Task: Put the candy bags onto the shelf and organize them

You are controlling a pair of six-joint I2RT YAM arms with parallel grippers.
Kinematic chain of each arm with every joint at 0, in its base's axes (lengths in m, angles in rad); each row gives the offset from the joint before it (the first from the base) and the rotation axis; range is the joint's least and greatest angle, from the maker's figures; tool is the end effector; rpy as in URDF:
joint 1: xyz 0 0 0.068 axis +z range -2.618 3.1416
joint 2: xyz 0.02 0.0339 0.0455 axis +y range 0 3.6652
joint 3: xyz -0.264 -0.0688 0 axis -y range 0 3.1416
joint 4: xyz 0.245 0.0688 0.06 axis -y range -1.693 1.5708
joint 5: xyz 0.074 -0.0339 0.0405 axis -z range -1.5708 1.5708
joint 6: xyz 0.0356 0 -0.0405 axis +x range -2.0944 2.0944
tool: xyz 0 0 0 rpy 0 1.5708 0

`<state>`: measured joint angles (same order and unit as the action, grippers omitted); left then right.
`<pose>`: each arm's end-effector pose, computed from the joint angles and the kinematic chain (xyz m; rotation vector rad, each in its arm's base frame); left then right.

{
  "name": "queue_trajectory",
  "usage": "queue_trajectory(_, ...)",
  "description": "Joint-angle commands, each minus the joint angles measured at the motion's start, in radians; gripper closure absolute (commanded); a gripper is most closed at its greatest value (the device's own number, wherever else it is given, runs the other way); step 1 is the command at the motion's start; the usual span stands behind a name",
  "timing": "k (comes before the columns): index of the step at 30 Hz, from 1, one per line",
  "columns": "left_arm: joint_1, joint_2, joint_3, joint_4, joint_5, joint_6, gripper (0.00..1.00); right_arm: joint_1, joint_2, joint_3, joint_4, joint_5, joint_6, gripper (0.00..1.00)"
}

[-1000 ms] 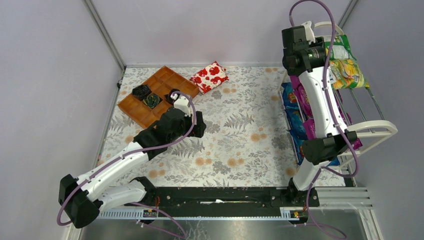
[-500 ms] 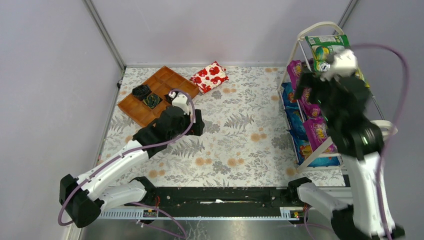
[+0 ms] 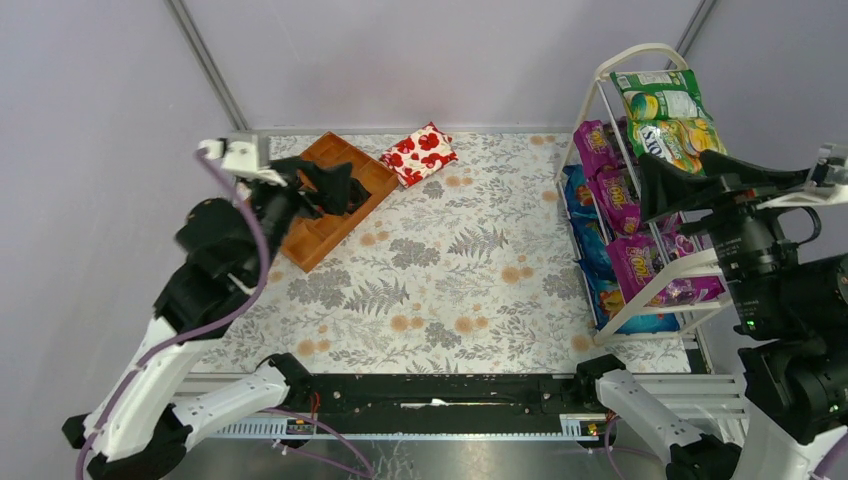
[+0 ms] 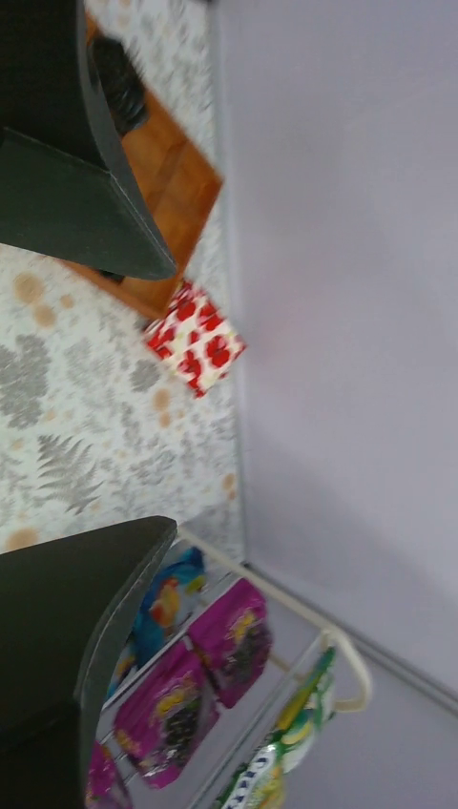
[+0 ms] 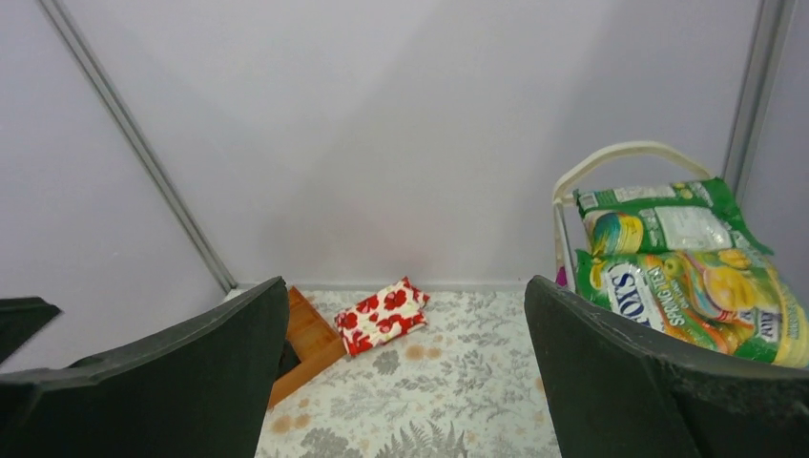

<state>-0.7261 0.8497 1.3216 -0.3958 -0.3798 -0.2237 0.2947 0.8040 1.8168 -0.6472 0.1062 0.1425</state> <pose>0.1160 -0.0853 0.4847 0.0709 1.5173 -0.4796 0.0182 0.0016 0.5823 0.0012 1.2134 0.3186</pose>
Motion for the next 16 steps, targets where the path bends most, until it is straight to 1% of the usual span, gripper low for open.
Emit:
queue_trajectory(1, 0.004, -0.059, 0.039, 0.068, -0.089, 0.161, 0.01, 0.006, 0.036, -0.023, -0.082, -0.051, 0.044, 0.00)
queue_trajectory(5, 0.004, -0.109, 0.033, 0.103, -0.103, 0.162, 0.01, 0.006, -0.053, -0.218, 0.010, -0.100, 0.066, 0.00)
queue_trajectory(8, 0.005, -0.117, 0.051, 0.086, -0.113, 0.113, 0.01, 0.006, -0.055, -0.308, 0.027, -0.179, 0.091, 0.00)
queue_trajectory(13, 0.004, -0.130, 0.079, 0.023, -0.135, 0.008, 0.01, 0.006, -0.064, -0.361, 0.071, -0.303, 0.062, 0.00)
queue_trajectory(16, 0.004, -0.142, 0.080, 0.020, -0.145, -0.037, 0.01, 0.006, -0.071, -0.336, 0.074, -0.339, 0.059, 0.00)
